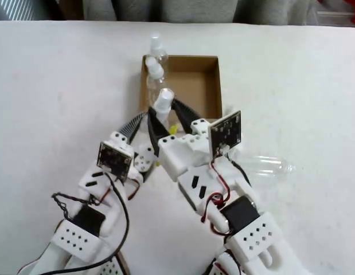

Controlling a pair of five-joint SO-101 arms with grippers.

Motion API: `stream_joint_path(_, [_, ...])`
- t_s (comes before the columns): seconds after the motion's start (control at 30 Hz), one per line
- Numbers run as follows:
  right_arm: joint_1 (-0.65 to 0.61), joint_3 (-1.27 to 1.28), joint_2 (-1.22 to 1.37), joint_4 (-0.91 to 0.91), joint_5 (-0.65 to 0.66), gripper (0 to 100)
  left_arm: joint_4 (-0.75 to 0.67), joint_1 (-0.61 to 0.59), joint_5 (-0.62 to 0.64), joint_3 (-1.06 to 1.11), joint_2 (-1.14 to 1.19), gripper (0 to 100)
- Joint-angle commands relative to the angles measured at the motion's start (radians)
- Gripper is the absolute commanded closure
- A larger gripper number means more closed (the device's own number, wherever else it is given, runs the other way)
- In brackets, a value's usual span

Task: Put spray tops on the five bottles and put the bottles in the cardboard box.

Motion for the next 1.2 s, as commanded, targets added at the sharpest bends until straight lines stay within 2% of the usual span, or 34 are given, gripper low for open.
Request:
stream_joint_path(0.0, [-0.012, -0.018, -0.019, 0.012, 0.002, 75.4, -0.025, -0.01, 0.012, -0.037, 0.015, 92])
stream_joint_path(0.23, [-0.012, -0.071, -0.021, 0.013, -0.04, 68.3, -0.025, -0.01, 0.012, -0.037, 0.015, 92])
stream_joint_path(0.67, [-0.005, -0.216, -0.025, 0.116, -0.066, 68.2, -0.023, -0.01, 0.009, -0.035, 0.016, 92])
stream_joint_path(0.93, [-0.002, -0.242, -0.193, 0.231, -0.058, 68.4, -0.023, -0.01, 0.008, -0.035, 0.016, 92])
stream_joint_path(1.03, [0.039, -0.224, -0.223, 0.283, -0.058, 74.5, -0.021, -0.01, 0.008, -0.035, 0.016, 92])
stream_joint_path(1.17, [0.139, -0.183, -0.225, 0.271, -0.058, 96.1, -0.021, -0.01, 0.008, -0.035, 0.016, 92])
